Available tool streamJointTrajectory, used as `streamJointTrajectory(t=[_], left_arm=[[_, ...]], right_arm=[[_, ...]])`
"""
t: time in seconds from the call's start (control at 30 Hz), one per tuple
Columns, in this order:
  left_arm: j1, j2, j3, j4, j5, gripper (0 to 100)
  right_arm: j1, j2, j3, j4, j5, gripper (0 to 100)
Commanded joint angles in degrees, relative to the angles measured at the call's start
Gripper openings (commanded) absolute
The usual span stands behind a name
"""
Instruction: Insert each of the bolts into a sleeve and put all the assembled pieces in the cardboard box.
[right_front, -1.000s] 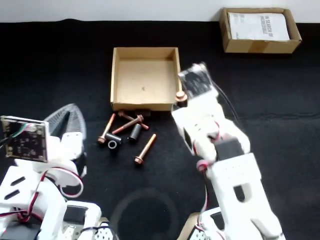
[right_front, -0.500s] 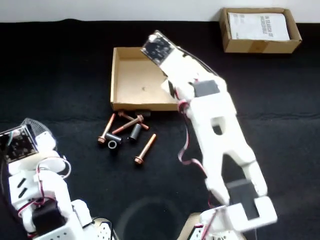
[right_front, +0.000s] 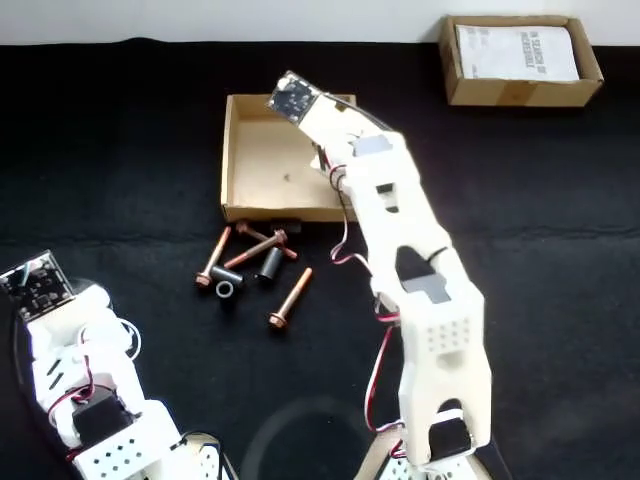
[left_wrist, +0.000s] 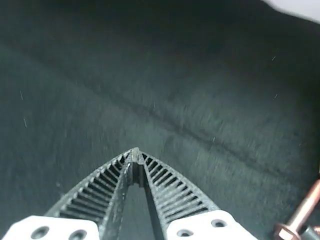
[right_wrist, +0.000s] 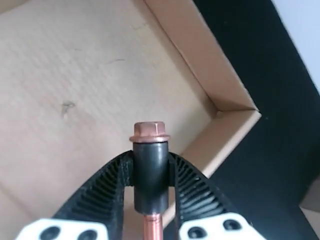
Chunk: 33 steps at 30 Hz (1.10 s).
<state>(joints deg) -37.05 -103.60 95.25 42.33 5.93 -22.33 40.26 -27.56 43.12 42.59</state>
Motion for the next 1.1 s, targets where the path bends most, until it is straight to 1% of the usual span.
streamJointTrajectory(t=[0.0,0.1,0.23,0.3,0.37,0.47,0.57,0.77,1.07], left_arm=[[-0.40,-0.31,1.80,-3.52,2.90,1],[-0.40,-0.22,1.89,-4.13,2.99,1],[-0.40,-0.22,1.89,-3.96,3.34,1],[-0.40,-0.04,1.89,-3.87,5.54,1],[-0.40,-0.04,1.89,-3.08,8.09,1],[-0.13,-0.04,1.89,1.14,10.99,1],[-0.04,-0.22,1.89,2.11,11.25,1],[-0.04,-0.22,1.89,2.29,11.25,1],[-0.04,-0.22,1.89,2.46,11.43,1]], right_arm=[[-1.10,4.53,-9.10,-1.01,0.70,0.8],[-2.07,8.75,-13.41,-0.66,0.79,1.2],[-4.18,10.86,-17.71,2.24,0.70,1.2],[-5.49,11.03,-19.47,2.86,0.44,1.1],[-6.11,11.12,-20.53,2.86,-1.67,1.2],[-6.29,10.86,-20.53,3.82,-2.73,1.2],[-6.29,10.59,-20.88,9.36,-2.73,2.6],[-6.90,10.95,-27.30,22.02,-2.90,13.9],[-8.66,10.77,-39.69,37.58,-2.99,14.5]])
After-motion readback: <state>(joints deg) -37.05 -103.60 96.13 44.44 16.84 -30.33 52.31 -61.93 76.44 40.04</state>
